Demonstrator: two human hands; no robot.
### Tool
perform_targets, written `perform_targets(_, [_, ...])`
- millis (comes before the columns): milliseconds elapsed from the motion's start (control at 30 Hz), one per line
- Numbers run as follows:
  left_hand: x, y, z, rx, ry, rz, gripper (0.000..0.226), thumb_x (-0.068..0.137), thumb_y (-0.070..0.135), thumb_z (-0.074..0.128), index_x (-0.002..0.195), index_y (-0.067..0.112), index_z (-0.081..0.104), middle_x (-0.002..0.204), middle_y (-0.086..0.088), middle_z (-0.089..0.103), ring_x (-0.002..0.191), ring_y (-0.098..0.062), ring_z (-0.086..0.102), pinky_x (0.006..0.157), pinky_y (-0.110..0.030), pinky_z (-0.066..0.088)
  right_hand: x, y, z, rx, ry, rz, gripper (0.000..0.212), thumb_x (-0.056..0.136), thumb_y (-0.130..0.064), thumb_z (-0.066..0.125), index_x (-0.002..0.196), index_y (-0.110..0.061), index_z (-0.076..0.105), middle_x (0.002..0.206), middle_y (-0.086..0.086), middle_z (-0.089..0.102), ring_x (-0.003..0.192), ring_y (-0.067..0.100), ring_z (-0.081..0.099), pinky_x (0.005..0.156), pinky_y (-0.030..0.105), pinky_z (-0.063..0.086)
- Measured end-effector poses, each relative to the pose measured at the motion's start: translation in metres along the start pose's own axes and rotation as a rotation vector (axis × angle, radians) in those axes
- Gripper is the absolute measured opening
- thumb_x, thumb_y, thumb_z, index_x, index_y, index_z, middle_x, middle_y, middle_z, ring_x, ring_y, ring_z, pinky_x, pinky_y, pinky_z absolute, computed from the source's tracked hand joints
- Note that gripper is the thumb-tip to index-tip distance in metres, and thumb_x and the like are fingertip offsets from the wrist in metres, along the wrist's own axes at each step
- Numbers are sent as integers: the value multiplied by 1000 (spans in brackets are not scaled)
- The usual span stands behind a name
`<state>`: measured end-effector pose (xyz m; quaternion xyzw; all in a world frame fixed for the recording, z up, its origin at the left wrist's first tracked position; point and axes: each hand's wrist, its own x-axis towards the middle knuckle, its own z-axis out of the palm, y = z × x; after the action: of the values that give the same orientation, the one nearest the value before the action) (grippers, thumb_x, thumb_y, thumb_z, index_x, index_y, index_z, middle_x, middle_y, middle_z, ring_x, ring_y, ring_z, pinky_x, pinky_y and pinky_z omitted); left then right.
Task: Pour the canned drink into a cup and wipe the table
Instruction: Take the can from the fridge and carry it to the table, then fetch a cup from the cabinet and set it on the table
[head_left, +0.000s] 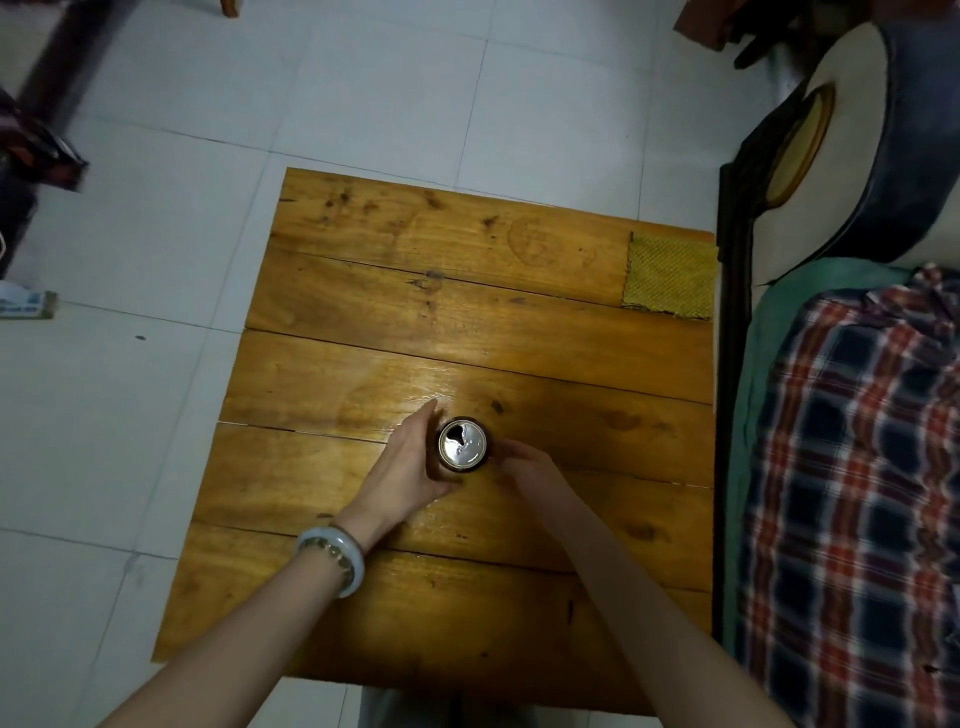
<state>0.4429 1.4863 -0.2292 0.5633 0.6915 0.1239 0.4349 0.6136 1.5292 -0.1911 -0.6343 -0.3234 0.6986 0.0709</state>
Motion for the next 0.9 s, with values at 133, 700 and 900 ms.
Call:
perform_targets(133, [-32,17,-33,375,99,101,92,76,39,74,146,6,23,147,-13,36,136,-27,32,114,-36,26,-49,-29,-8,-462,99,-124,50,90,-9,52,138,-11,41,136,5,47,122,22,46,92,25,36])
perform_targets(700, [-267,65,-162,687,791,-78,84,64,47,79,127,4,47,121,-15,62,110,-32,60,101,-41,34,-241,-123,104,-1435,121,-1298,71,75,-19,67,139,-6,39,139,12,47,127,26,47,103,32,38])
perform_targets(900, [-344,47,-189,666,947,-295,79,65,47,77,126,3,53,121,-12,62,111,-31,59,96,-45,45,-269,-125,185,-1505,24,-1545,70,52,-17,79,118,-4,59,114,13,64,103,28,64,84,34,53])
